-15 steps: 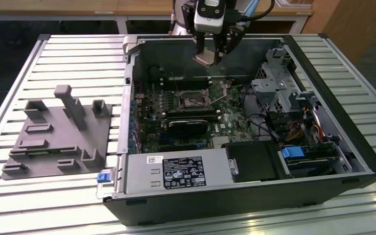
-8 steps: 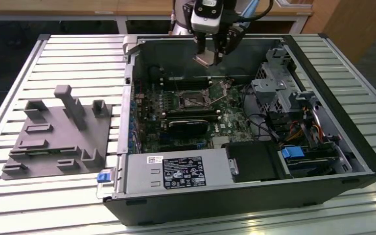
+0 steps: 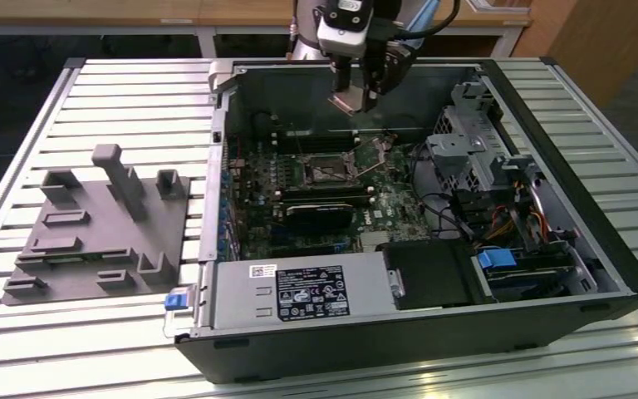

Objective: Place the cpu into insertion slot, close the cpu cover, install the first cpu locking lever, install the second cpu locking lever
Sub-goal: 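Place the cpu into insertion slot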

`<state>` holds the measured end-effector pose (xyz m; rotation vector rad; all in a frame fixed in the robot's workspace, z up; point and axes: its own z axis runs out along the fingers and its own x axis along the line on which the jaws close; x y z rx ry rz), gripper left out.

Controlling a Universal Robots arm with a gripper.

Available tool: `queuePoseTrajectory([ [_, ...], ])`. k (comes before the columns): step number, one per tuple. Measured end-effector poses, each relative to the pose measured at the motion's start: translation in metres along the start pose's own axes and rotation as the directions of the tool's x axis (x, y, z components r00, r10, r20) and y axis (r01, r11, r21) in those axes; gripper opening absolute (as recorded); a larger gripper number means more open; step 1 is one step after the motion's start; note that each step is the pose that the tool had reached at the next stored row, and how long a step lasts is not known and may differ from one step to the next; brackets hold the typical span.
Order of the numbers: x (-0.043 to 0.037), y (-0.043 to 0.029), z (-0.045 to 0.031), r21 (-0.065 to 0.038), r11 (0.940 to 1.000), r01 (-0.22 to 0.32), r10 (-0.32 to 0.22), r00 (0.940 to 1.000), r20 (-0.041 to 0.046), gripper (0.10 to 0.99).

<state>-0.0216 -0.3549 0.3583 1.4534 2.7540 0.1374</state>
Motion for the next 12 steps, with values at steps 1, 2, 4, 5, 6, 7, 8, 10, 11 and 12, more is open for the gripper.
queuePoseTrajectory([
  [1,0.0000,0.0000,0.0002,0.000,1.0000,-0.009,0.009,1.0000,0.0008,0.525],
  [2,0.0000,0.0000,0.0003,0.000,0.9998,-0.017,0.017,0.9998,0.0016,0.525],
  [4,0.0000,-0.0001,0.0006,-0.001,0.9994,-0.036,0.036,0.9994,0.0032,0.525],
  [5,0.0000,-0.0001,0.0007,-0.001,0.9990,-0.044,0.044,0.9990,0.0040,0.525],
  [6,0.0000,-0.0001,0.0009,-0.001,0.9986,-0.053,0.053,0.9986,0.0047,0.525],
  [7,0.0000,-0.0001,0.0010,-0.001,0.9981,-0.061,0.061,0.9981,0.0055,0.525],
  [8,0.0000,-0.0001,0.0012,-0.002,0.9975,-0.070,0.070,0.9975,0.0063,0.525],
  [10,0.0000,-0.0001,0.0015,-0.002,0.9961,-0.088,0.088,0.9961,0.0078,0.525],
  [11,0.0000,-0.0002,0.0017,-0.002,0.9953,-0.097,0.097,0.9953,0.0086,0.525],
  [12,0.0000,-0.0002,0.0018,-0.003,0.9945,-0.105,0.105,0.9944,0.0093,0.525],
])
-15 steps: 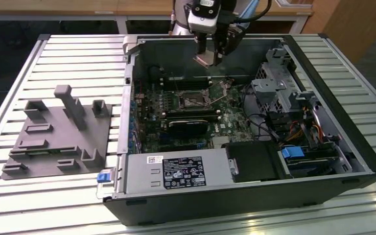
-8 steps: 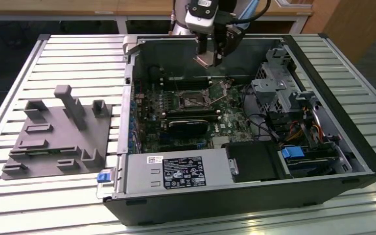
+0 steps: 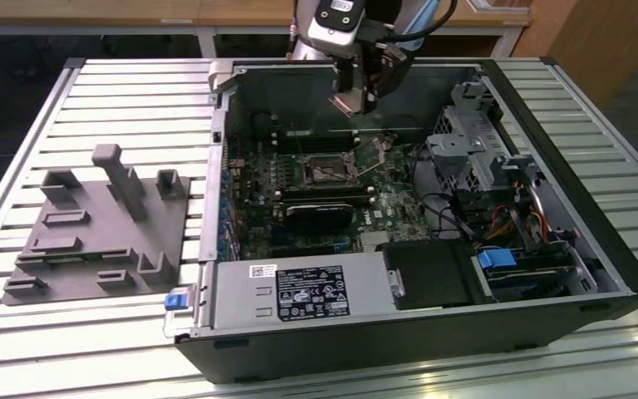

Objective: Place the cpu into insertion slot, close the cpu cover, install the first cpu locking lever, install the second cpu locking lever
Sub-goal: 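Place the cpu into insertion slot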

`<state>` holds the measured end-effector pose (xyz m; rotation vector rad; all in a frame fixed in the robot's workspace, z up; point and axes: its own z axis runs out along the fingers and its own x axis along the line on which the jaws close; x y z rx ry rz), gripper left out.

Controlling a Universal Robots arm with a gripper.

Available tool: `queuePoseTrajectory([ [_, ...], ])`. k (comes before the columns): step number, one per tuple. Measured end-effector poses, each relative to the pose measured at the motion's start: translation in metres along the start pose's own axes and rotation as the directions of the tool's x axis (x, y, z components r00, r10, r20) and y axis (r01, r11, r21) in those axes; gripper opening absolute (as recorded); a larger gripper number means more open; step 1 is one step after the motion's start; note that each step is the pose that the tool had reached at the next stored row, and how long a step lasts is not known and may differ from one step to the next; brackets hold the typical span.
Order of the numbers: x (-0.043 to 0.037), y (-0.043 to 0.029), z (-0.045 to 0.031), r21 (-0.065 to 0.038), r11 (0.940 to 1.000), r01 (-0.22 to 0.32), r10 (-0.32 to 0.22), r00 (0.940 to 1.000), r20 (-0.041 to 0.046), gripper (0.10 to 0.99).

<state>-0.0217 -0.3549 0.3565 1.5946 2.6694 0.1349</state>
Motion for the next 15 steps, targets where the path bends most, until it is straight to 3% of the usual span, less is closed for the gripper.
queuePoseTrajectory([
  [7,0.0000,-0.0001,0.0011,-0.001,0.9981,-0.061,0.061,0.9981,0.0054,0.525],
  [15,0.0001,-0.0001,0.0022,-0.003,0.9919,-0.127,0.127,0.9919,0.0112,0.525],
])
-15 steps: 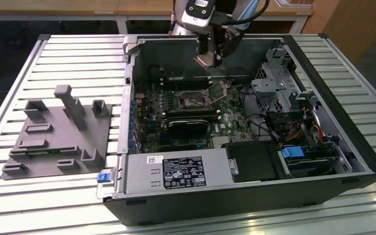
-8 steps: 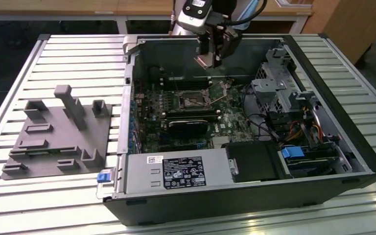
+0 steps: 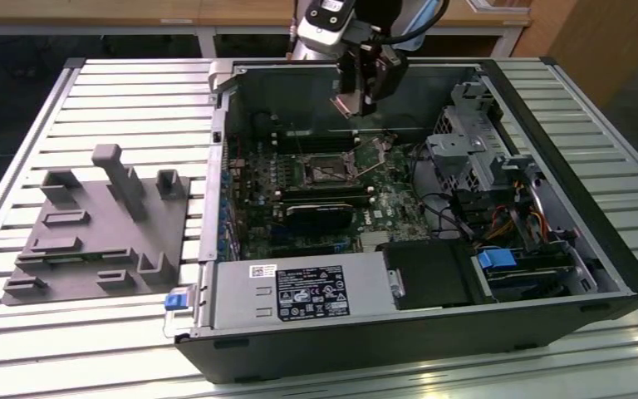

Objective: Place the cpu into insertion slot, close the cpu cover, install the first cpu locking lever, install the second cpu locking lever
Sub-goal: 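Place the cpu into insertion slot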

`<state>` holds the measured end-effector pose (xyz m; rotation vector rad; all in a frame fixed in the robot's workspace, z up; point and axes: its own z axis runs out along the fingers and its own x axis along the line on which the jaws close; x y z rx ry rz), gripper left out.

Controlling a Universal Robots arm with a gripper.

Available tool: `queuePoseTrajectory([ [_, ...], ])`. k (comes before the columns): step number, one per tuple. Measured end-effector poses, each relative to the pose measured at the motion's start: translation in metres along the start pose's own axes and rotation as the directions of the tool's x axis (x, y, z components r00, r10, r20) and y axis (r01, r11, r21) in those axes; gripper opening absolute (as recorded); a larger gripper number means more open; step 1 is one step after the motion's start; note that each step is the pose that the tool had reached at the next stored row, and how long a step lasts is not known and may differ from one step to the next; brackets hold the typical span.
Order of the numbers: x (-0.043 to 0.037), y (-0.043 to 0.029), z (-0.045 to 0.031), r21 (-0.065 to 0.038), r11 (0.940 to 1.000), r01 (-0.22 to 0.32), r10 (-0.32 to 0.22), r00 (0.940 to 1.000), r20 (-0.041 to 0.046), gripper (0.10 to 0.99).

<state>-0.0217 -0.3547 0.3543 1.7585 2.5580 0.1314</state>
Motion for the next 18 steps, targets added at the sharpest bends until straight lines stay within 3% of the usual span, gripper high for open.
queuePoseTrajectory([
  [8,0.0000,-0.0001,0.0009,-0.001,0.9979,-0.065,0.065,0.9979,0.0057,0.525],
  [18,0.0001,-0.0001,0.0023,-0.004,0.9895,-0.145,0.145,0.9894,0.0128,0.525],
])
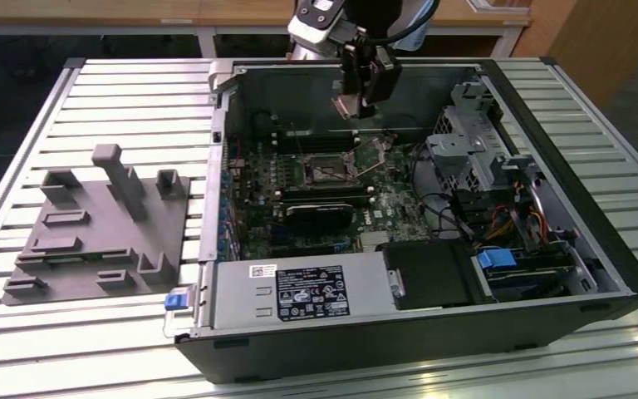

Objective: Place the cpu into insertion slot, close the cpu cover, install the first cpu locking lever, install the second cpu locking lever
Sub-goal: 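Place the cpu into insertion slot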

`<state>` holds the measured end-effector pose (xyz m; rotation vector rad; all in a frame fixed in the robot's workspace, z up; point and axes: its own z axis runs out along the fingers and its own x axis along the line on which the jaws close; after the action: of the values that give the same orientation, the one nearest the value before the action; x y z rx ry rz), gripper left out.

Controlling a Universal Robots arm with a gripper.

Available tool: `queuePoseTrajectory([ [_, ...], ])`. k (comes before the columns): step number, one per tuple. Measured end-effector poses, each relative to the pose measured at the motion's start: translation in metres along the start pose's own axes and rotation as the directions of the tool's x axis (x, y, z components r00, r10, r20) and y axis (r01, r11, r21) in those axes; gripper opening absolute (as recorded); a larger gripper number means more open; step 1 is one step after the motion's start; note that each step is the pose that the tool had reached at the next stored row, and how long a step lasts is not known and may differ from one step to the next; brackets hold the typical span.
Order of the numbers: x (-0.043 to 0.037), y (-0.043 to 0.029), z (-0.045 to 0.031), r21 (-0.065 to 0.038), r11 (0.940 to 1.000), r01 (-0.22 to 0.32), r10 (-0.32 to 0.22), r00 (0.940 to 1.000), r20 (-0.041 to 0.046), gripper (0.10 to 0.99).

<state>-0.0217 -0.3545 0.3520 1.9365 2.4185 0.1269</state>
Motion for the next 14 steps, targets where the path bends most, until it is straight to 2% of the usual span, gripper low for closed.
queuePoseTrajectory([
  [7,0.0002,0.0000,0.0010,-0.001,0.9986,-0.052,0.052,0.9986,0.0046,0.525],
  [14,0.0020,0.0000,0.0047,-0.002,0.9942,-0.108,0.108,0.9941,0.0096,0.525],
])
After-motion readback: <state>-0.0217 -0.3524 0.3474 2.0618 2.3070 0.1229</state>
